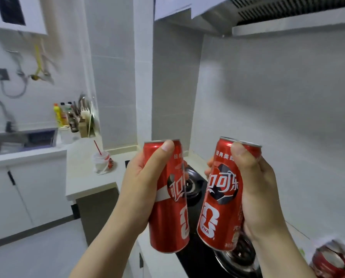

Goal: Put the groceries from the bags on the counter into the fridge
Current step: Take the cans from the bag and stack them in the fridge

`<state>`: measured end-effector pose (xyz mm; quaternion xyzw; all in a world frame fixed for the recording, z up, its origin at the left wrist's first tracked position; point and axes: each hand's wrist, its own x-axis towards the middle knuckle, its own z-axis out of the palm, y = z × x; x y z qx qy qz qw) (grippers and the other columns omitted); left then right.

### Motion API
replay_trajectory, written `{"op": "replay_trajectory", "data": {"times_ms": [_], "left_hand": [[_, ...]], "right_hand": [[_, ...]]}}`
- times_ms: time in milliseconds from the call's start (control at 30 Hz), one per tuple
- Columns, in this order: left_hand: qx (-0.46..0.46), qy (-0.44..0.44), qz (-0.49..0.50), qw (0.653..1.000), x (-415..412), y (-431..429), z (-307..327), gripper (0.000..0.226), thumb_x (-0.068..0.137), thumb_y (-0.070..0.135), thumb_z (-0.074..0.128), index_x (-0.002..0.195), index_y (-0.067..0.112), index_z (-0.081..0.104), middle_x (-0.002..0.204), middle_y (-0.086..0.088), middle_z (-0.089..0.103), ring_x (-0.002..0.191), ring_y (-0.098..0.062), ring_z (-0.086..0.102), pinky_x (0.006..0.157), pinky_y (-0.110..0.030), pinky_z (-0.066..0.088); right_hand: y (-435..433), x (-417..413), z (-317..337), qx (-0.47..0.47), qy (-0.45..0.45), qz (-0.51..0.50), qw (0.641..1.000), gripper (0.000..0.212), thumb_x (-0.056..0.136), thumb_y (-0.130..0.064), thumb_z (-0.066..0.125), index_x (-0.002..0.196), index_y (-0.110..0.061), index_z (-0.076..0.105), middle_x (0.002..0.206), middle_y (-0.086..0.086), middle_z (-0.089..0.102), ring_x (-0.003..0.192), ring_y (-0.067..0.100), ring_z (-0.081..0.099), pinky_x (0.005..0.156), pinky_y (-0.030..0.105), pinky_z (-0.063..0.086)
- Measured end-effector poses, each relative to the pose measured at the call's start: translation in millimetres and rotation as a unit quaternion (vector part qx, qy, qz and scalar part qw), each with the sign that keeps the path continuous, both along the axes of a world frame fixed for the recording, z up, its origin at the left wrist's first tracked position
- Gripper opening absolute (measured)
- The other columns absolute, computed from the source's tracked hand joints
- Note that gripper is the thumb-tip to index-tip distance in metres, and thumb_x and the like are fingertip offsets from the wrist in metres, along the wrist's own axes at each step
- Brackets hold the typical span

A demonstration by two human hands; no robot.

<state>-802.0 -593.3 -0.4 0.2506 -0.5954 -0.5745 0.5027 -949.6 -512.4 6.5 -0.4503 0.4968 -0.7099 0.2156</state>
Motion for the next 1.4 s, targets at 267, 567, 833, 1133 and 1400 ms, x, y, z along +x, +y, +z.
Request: {"op": "replay_trajectory", "data": {"times_ms": [267, 567, 833, 1133, 1400], "left_hand": [[-0.014, 0.024, 0.096, 0.995, 122.1, -42.2, 7.3, 0.070, 0.060, 0.065, 0.058, 0.109, 0.015, 0.060, 0.090, -0.006, 0.074, 0.079, -0.024, 0.072, 0.064, -0.032, 0.055], [-0.010, 0.026, 0.240, 0.970, 219.7, -57.1, 7.4, 0.076, 0.059, 0.063, 0.059, 0.111, 0.008, 0.060, 0.087, -0.007, 0.073, 0.076, -0.024, 0.072, 0.063, -0.027, 0.054], [0.003, 0.016, 0.437, 0.899, 279.8, -43.3, 10.3, 0.073, 0.059, 0.062, 0.061, 0.108, 0.007, 0.062, 0.085, -0.010, 0.073, 0.076, -0.024, 0.072, 0.062, -0.025, 0.055], [0.008, 0.009, 0.654, 0.756, 315.8, 14.7, 10.9, 0.066, 0.058, 0.060, 0.064, 0.104, 0.013, 0.062, 0.088, -0.009, 0.073, 0.078, -0.029, 0.072, 0.064, -0.033, 0.057], [0.002, 0.029, 0.779, 0.626, 324.4, 108.8, 15.3, 0.065, 0.057, 0.059, 0.065, 0.101, 0.010, 0.065, 0.087, -0.009, 0.073, 0.075, -0.025, 0.072, 0.060, -0.026, 0.055]], "right_hand": [[-78.5, 109.2, 10.9, -0.018, 0.006, 0.138, 0.990, 0.062, 0.054, -0.073, 0.071, 0.087, -0.020, 0.065, 0.082, 0.007, 0.071, 0.074, 0.025, 0.073, 0.061, 0.025, 0.057], [-150.3, 204.5, 13.3, -0.010, -0.001, 0.317, 0.949, 0.060, 0.055, -0.067, 0.073, 0.086, -0.016, 0.066, 0.081, 0.012, 0.071, 0.073, 0.027, 0.072, 0.065, 0.030, 0.058], [-208.9, 282.9, 10.2, -0.007, -0.007, 0.480, 0.877, 0.049, 0.061, -0.062, 0.063, 0.089, -0.021, 0.066, 0.082, 0.009, 0.072, 0.073, 0.024, 0.072, 0.062, 0.027, 0.056], [-215.2, 382.5, 7.1, 0.002, -0.015, 0.681, 0.732, 0.045, 0.060, -0.062, 0.064, 0.087, -0.026, 0.065, 0.082, 0.008, 0.073, 0.073, 0.023, 0.073, 0.059, 0.027, 0.057], [-136.4, 451.6, 11.6, 0.003, -0.002, 0.796, 0.605, 0.057, 0.058, -0.063, 0.064, 0.096, -0.020, 0.065, 0.084, 0.007, 0.073, 0.075, 0.023, 0.073, 0.066, 0.034, 0.057]]}}
